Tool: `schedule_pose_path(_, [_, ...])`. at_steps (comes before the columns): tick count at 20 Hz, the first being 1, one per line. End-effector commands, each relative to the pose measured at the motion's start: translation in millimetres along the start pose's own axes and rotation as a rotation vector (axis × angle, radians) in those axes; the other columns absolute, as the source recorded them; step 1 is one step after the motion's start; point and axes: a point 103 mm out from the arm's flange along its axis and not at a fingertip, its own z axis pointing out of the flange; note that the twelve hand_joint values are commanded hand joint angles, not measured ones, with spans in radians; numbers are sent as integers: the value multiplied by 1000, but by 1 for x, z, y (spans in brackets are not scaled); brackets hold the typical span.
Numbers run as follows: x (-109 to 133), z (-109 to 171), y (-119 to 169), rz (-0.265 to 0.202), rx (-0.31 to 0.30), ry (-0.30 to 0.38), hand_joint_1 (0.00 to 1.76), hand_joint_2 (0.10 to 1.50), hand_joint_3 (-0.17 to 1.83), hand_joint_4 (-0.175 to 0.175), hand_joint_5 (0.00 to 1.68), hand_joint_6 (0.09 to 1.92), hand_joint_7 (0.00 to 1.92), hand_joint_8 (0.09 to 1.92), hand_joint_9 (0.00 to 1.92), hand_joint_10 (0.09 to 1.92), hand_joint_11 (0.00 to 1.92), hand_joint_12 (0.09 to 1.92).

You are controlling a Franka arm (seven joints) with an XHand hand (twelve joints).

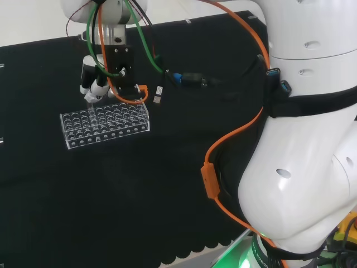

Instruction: Put the test tube back in the rack.

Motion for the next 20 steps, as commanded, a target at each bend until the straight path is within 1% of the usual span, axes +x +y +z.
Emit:
schedule_pose_path(1, [4, 15, 7, -11, 3, -8, 1428, 1021, -175, -175, 1348, 245, 1476, 501, 1461, 87, 920, 1146])
schedule_pose_path(4, [5, 20, 9, -16, 3, -5, 1428, 1021, -175, -175, 1349, 244, 1476, 501, 1461, 87, 920, 1147])
schedule_pose_path(9, [5, 21, 7, -19, 2, -7, 1428, 1021, -175, -175, 1349, 243, 1476, 501, 1461, 87, 920, 1146])
schedule_pose_path(10, [4, 21, 7, -17, 15, 12, 1428, 1021, -175, -175, 1349, 243, 1476, 501, 1461, 87, 920, 1146])
schedule_pose_path(11, [3, 21, 8, -14, 49, 37, 1428, 1022, -175, -175, 1344, 254, 1474, 503, 1461, 87, 917, 1149])
schedule_pose_path(12, [2, 22, 9, -16, 100, 41, 1427, 1022, -175, -175, 1332, 288, 1479, 481, 1462, 87, 892, 1166])
schedule_pose_path(13, [2, 23, 9, -19, 149, 32, 1382, 1025, -145, -175, 1295, 389, 1415, 488, 1466, 87, 806, 1221])
schedule_pose_path(14, [3, 24, 10, -21, 188, 25, 1319, 981, -151, -111, 1107, 536, 1277, 514, 1406, 87, 673, 1297])
schedule_pose_path(15, [3, 24, 10, -21, 208, 27, 1245, 931, -161, -45, 833, 640, 1044, 543, 1267, 87, 504, 1384])
schedule_pose_path(16, [3, 24, 10, -22, 218, 28, 1170, 892, -168, 1, 584, 639, 785, 588, 1086, 87, 328, 1465])
schedule_pose_path(17, [4, 24, 10, -23, 220, 30, 1108, 866, -172, 29, 419, 583, 560, 644, 923, 87, 182, 1522])
schedule_pose_path(18, [4, 24, 10, -24, 219, 34, 1060, 850, -174, 46, 325, 511, 388, 700, 804, 87, 92, 1547])
schedule_pose_path(20, [5, 23, 10, -26, 213, 39, 1006, 835, -175, 62, 261, 383, 173, 780, 664, 87, 20, 1543])
